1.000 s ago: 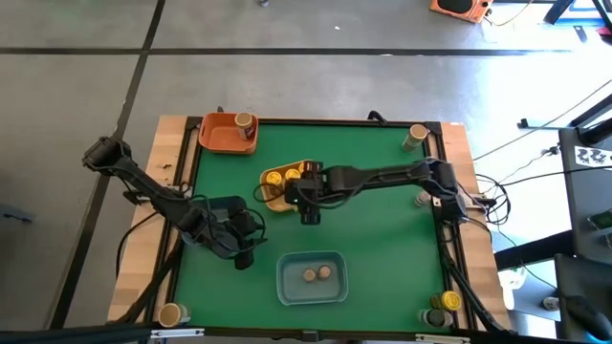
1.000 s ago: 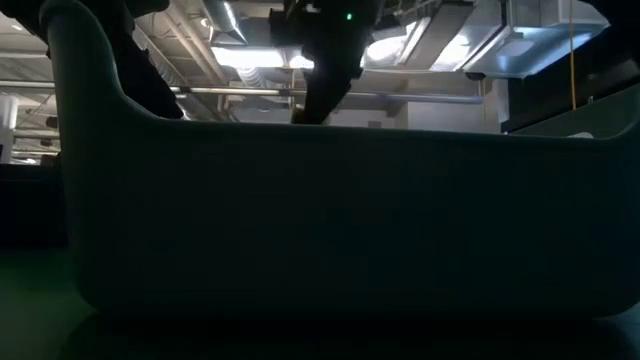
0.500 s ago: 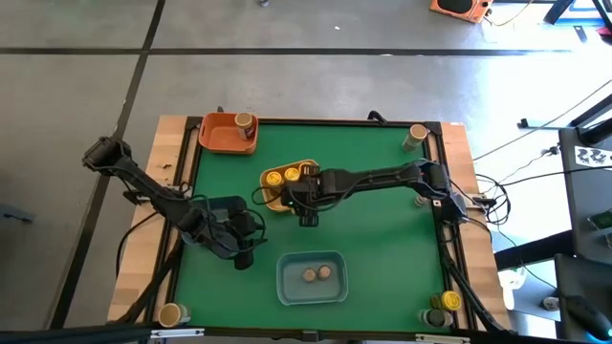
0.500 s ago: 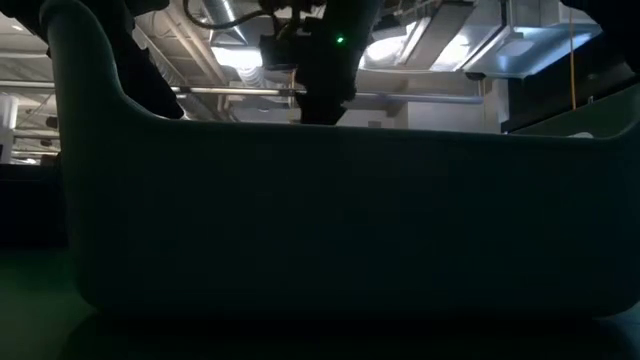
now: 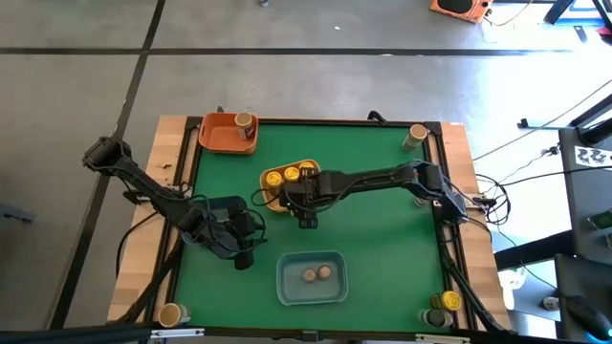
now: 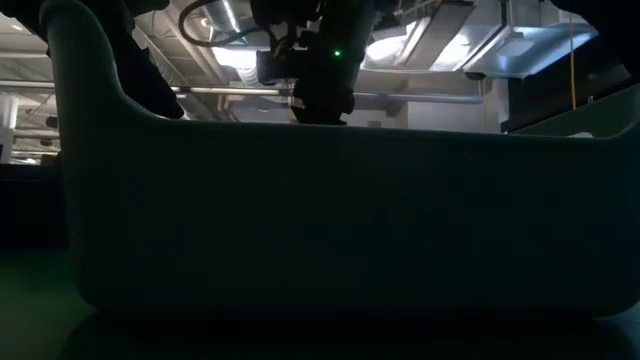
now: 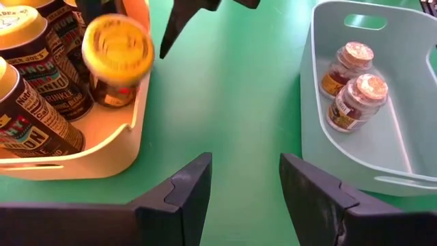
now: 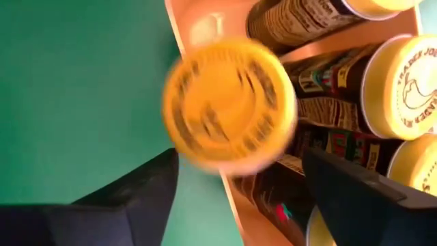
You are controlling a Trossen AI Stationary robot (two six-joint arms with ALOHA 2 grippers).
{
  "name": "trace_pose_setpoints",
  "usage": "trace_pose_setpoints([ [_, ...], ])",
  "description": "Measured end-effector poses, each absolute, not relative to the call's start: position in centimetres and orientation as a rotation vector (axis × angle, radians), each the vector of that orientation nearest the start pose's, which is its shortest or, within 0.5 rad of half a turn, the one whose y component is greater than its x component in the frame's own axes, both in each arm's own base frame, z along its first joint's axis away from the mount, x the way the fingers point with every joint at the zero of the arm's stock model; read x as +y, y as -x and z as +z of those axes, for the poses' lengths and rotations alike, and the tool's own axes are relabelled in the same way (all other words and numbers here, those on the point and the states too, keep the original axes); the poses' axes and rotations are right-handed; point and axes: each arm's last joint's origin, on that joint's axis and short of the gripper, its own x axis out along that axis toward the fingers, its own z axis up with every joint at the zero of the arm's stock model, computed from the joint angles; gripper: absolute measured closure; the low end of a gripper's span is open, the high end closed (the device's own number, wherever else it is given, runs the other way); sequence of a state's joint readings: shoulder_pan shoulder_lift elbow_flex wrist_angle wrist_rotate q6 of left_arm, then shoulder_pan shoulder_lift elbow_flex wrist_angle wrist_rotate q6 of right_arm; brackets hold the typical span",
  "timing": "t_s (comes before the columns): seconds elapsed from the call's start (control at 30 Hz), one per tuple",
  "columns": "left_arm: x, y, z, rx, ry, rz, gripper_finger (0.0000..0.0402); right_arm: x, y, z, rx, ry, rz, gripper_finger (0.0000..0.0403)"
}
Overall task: Sort spices by type
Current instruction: Put the yellow seasoning bottle into the yellow bin, then move the yellow seasoning to the center of the table
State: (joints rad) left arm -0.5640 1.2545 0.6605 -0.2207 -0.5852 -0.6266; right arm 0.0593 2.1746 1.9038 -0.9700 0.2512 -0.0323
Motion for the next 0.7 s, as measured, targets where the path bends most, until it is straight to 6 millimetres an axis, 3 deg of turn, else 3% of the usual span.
trace_pose_setpoints([
  [0.1, -11.3, -20.9, 20.0, 0.64, 0.16, 0.228, 0.0233, 2.0, -45.3, 22.7, 1.237, 0.236, -0.136, 0.0068],
  [0.3, -11.3, -20.9, 20.0, 0.64, 0.161, 0.228, 0.0233, 2.6, -44.9, 25.5, 1.249, 0.259, -0.125, 0.0052],
  [0.7, -11.3, -20.9, 20.0, 0.639, 0.17, 0.231, 0.0233, 7.7, -42.2, 29.8, 1.285, 0.327, -0.079, 0.0052],
])
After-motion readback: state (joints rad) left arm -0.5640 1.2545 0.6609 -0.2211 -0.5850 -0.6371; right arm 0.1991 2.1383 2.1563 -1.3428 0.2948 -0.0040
